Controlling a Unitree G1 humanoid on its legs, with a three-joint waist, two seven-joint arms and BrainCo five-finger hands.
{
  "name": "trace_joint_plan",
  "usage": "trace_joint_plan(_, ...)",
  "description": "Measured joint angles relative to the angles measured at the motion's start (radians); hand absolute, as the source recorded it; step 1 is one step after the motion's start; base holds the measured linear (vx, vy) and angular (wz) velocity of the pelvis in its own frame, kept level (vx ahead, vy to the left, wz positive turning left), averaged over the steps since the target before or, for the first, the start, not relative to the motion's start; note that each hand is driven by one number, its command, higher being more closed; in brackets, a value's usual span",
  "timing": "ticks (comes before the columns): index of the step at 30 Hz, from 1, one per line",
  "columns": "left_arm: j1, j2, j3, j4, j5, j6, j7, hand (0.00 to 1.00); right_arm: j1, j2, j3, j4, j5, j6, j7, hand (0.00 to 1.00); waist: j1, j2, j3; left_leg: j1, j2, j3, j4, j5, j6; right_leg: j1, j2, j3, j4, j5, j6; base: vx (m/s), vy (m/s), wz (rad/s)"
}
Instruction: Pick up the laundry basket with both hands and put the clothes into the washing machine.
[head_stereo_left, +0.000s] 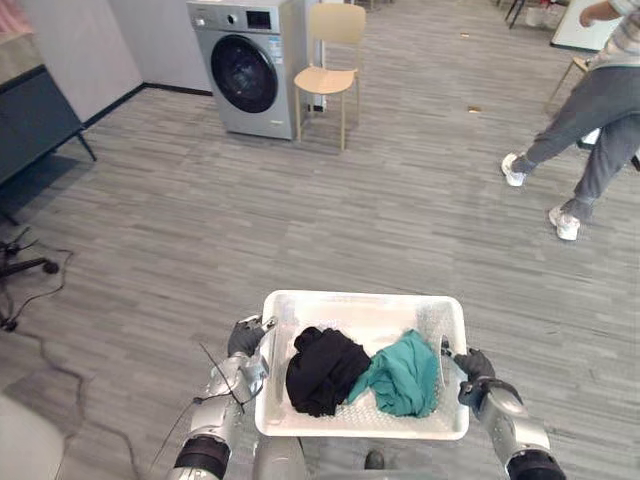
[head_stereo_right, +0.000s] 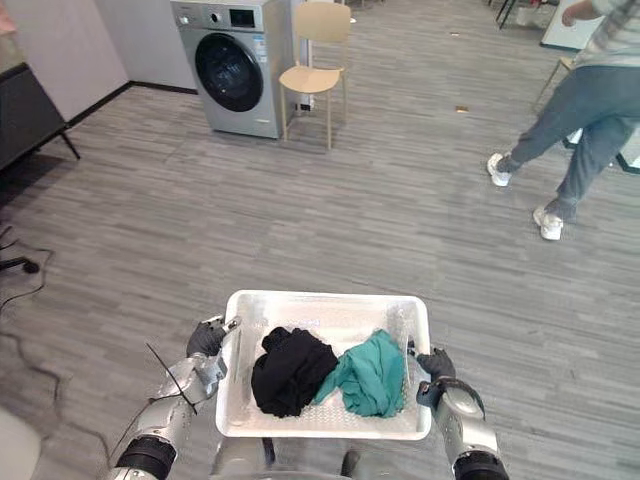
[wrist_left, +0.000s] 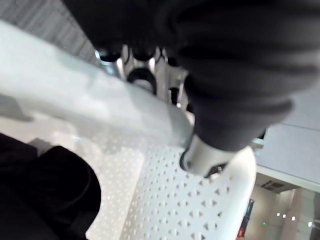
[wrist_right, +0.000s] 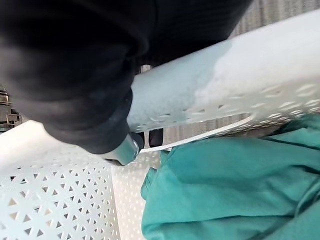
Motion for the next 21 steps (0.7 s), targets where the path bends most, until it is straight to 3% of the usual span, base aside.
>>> trace_joint_plan(1, -0.006, -0.007, 0.001, 0.001, 0.003, -0.001, 0.0, 1.0, -0.018, -0.024, 0.011, 0.001, 0.0, -0.004, 0.0, 1.0, -0.001, 0.001, -0.001, 0.004, -0.046, 0.013, -0.376, 0.051, -0.078, 0.036, -0.016, 0.007, -0.027, -0.028, 0.035, 0.65, 0.099, -0.49)
trace_joint_plan(3, -0.006, -0.029, -0.001, -0.006, 0.005, 0.003, 0.0, 1.0, -0.019, -0.069, 0.02, 0.002, 0.0, -0.007, 0.001, 1.0, 0.002, 0.054, -0.019, 0.003, -0.039, -0.012, -0.688, 0.115, -0.15, 0.088, 0.008, 0.038, -0.052, -0.094, 0.082, 0.6, 0.203, -0.53)
trace_joint_plan(4, 0.0, -0.032, -0.002, 0.0, 0.01, 0.007, 0.003, 1.0, -0.014, -0.053, 0.015, 0.01, -0.001, -0.006, 0.0, 1.0, 0.011, 0.046, -0.021, 0.0, -0.044, -0.033, -0.596, 0.25, -0.043, 0.127, -0.006, 0.058, -0.009, -0.158, 0.098, 0.82, 0.379, -0.59)
trace_joint_plan(5, 0.007, -0.02, 0.003, -0.004, 0.011, 0.004, 0.01, 1.0, -0.003, -0.021, 0.011, 0.009, -0.004, -0.008, 0.0, 1.0, 0.007, -0.022, -0.045, -0.005, -0.099, -0.017, -0.527, 0.198, 0.021, 0.102, -0.08, 0.07, 0.105, -0.23, 0.105, 0.7, 0.323, -0.31)
trace_joint_plan(6, 0.005, -0.014, 0.001, -0.012, 0.011, 0.007, 0.01, 1.0, 0.004, -0.019, 0.011, 0.009, -0.004, -0.009, 0.0, 1.0, 0.002, -0.041, -0.056, -0.009, -0.122, -0.014, -0.505, 0.164, 0.032, 0.064, -0.111, 0.067, 0.198, -0.245, 0.119, 0.74, 0.316, 0.03)
trace_joint_plan(7, 0.004, -0.016, 0.0, -0.022, 0.012, 0.008, 0.01, 1.0, 0.007, -0.021, 0.008, 0.011, -0.004, -0.009, 0.0, 1.0, -0.009, -0.053, -0.055, 0.006, -0.15, -0.012, -0.475, 0.125, 0.057, -0.015, -0.154, 0.067, 0.403, -0.234, 0.133, 0.75, 0.297, 0.24)
trace_joint_plan(8, 0.008, -0.017, -0.002, -0.024, 0.014, 0.01, 0.012, 1.0, 0.009, -0.015, 0.002, 0.015, -0.005, -0.007, 0.0, 1.0, -0.013, -0.076, -0.043, 0.065, -0.194, 0.011, -0.452, 0.073, 0.098, -0.12, -0.224, 0.081, 0.693, -0.122, 0.199, 0.86, 0.341, 0.23)
trace_joint_plan(9, 0.014, -0.017, -0.007, -0.024, 0.022, 0.014, 0.013, 1.0, 0.013, -0.006, 0.002, 0.021, -0.009, -0.007, 0.001, 1.0, -0.017, -0.082, -0.041, 0.12, -0.213, 0.026, -0.424, 0.005, 0.113, -0.205, -0.273, 0.087, 0.913, 0.058, 0.23, 0.67, 0.252, 0.08)
trace_joint_plan(10, 0.014, -0.011, -0.009, -0.027, 0.023, 0.017, 0.013, 1.0, 0.013, -0.002, 0.003, 0.027, -0.01, -0.007, 0.001, 1.0, -0.015, -0.08, -0.037, 0.153, -0.215, 0.027, -0.413, -0.031, 0.115, -0.252, -0.282, 0.084, 1.011, 0.066, 0.212, 0.61, 0.175, -0.04)
trace_joint_plan(11, 0.018, 0.004, -0.008, -0.031, 0.023, 0.02, 0.013, 1.0, 0.011, 0.003, 0.019, 0.042, -0.01, -0.007, 0.002, 1.0, -0.008, -0.069, -0.03, 0.225, -0.216, 0.025, -0.421, -0.069, 0.108, -0.329, -0.287, 0.066, 1.136, 0.01, 0.129, 0.48, 0.1, -0.12)
trace_joint_plan(12, 0.02, 0.011, -0.007, -0.033, 0.024, 0.019, 0.013, 1.0, 0.011, 0.005, 0.03, 0.045, -0.01, -0.007, 0.002, 1.0, -0.009, -0.062, -0.027, 0.264, -0.215, 0.026, -0.442, -0.079, 0.105, -0.36, -0.28, 0.048, 1.148, -0.026, 0.106, 0.7, 0.067, -0.1)
trace_joint_plan(13, 0.02, 0.024, -0.007, -0.04, 0.023, 0.018, 0.017, 1.0, 0.01, 0.005, 0.047, 0.045, -0.009, -0.007, 0.002, 1.0, -0.016, -0.049, -0.028, 0.344, -0.216, 0.027, -0.503, -0.092, 0.091, -0.441, -0.273, -0.005, 1.075, -0.085, 0.103, 0.58, 0.01, -0.03)
trace_joint_plan(14, 0.016, 0.026, -0.008, -0.041, 0.023, 0.017, 0.017, 1.0, 0.01, 0.005, 0.048, 0.044, -0.008, -0.007, 0.003, 1.0, -0.016, -0.044, -0.026, 0.371, -0.217, 0.026, -0.527, -0.096, 0.084, -0.473, -0.275, -0.029, 1.019, -0.1, 0.097, 0.68, -0.027, 0.01)
trace_joint_plan(15, 0.01, 0.027, -0.008, -0.041, 0.023, 0.015, 0.017, 1.0, 0.005, 0.005, 0.047, 0.044, -0.005, -0.007, 0.003, 1.0, -0.018, -0.035, -0.022, 0.421, -0.215, 0.019, -0.568, -0.102, 0.072, -0.515, -0.276, -0.083, 0.833, -0.112, 0.096, 0.45, -0.042, 0.1)
trace_joint_plan(16, 0.008, 0.027, -0.01, -0.04, 0.023, 0.015, 0.017, 1.0, 0.003, 0.003, 0.045, 0.044, 0.0, -0.007, 0.003, 1.0, -0.026, -0.031, -0.02, 0.451, -0.211, 0.013, -0.588, -0.108, 0.062, -0.518, -0.27, -0.12, 0.623, -0.097, 0.096, 0.58, -0.074, 0.25)
trace_joint_plan(17, 0.004, 0.033, -0.014, -0.039, 0.023, 0.014, 0.017, 1.0, -0.001, 0.003, 0.043, 0.042, 0.0, -0.007, 0.003, 1.0, -0.036, -0.036, -0.022, 0.482, -0.208, -0.002, -0.61, -0.125, 0.037, -0.51, -0.252, -0.136, 0.293, -0.023, 0.116, 0.6, -0.12, 0.5)
trace_joint_plan(18, -0.001, 0.043, -0.026, -0.033, 0.023, 0.014, 0.017, 1.0, 0.0, 0.003, 0.041, 0.041, -0.001, -0.007, 0.003, 1.0, -0.048, -0.054, -0.023, 0.517, -0.219, -0.022, -0.626, -0.15, 0.009, -0.505, -0.258, -0.113, 0.088, 0.033, 0.172, 0.6, -0.146, 0.59)
trace_joint_plan(19, -0.005, 0.047, -0.038, -0.024, 0.023, 0.015, 0.017, 1.0, 0.004, 0.001, 0.036, 0.041, -0.001, -0.006, 0.002, 1.0, -0.055, -0.059, -0.021, 0.539, -0.219, -0.032, -0.626, -0.172, -0.004, -0.506, -0.264, -0.101, 0.071, 0.039, 0.176, 0.75, -0.282, 0.65)
trace_joint_plan(21, 0.016, 0.038, -0.04, -0.004, 0.024, 0.015, 0.017, 1.0, 0.013, -0.007, 0.038, 0.038, -0.01, -0.005, 0.002, 1.0, -0.065, -0.038, -0.04, 0.629, -0.168, -0.057, -0.607, -0.263, -0.038, -0.485, -0.236, -0.081, 0.139, 0.074, 0.137, 0.75, -0.308, 0.42)
